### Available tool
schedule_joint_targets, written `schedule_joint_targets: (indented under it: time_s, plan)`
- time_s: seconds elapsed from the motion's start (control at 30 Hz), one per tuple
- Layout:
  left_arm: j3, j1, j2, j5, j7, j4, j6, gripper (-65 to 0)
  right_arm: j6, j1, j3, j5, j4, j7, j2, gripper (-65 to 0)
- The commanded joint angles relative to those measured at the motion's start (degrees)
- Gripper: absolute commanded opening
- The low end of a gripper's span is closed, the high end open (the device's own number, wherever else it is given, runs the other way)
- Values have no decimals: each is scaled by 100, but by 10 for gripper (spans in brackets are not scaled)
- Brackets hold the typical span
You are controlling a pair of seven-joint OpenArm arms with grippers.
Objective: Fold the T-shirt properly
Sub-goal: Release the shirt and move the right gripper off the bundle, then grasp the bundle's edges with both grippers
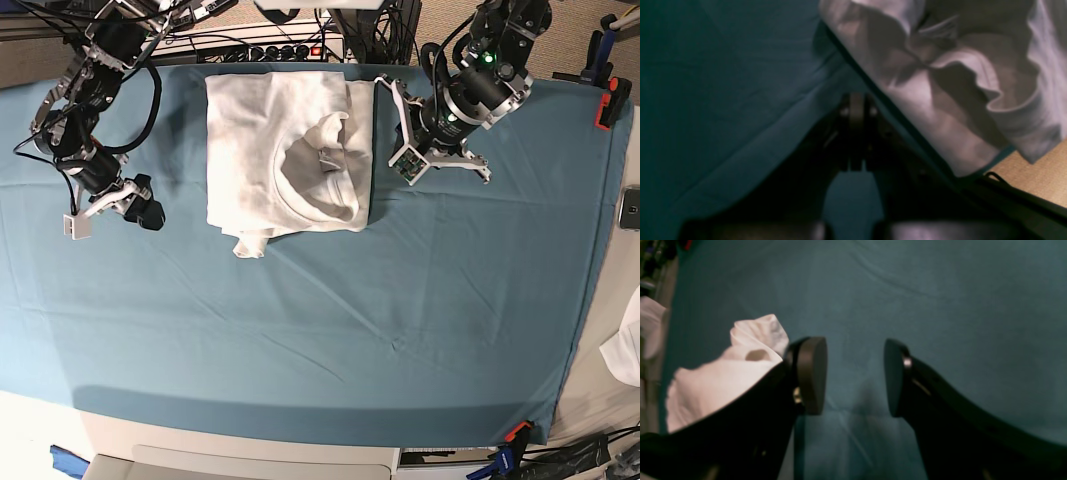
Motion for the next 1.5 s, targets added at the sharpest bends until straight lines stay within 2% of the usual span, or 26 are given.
schedule_joint_targets:
  time_s: [0.0,0.2,0.43,0.7,0.9,0.97,1.0,1.1,1.13,1.17,1.3,1.47]
  plan:
    - [-22,-26,-13,-39,-116,87,13,-650,24,111,20,192,63,109,94,-369]
    - [-22,-26,-13,-42,-153,87,13,-650,11,120,-229,118,61,162,44,-369]
    - [-22,-24,-13,-39,-151,87,13,-650,-9,278,-686,61,61,199,-321,-369]
    - [-22,-24,-13,-39,-151,87,13,-650,-7,275,-1259,-4,61,205,-407,-369]
    - [-22,-22,-13,-37,-138,87,13,-650,-7,273,-1357,-142,61,280,-643,-371]
    - [-22,-11,-15,-37,-81,87,15,-650,-7,275,-1360,-271,61,374,-671,-399]
    - [-22,4,-15,-46,-13,87,17,-636,-7,275,-1357,-306,61,398,-669,-440]
    - [-22,26,-15,-205,240,87,199,-432,-7,275,-1357,-435,61,400,-667,-613]
    - [-22,50,-15,-269,264,87,319,-379,-7,273,-1357,-452,61,396,-667,-650]
    - [-24,90,-15,-328,260,87,417,-353,-7,273,-1357,-450,61,391,-667,-650]
    - [-24,337,-13,-542,313,85,682,-348,-7,273,-1357,-450,61,393,-667,-650]
    - [-24,649,-13,-844,365,85,688,-348,-4,273,-1360,-450,61,393,-669,-650]
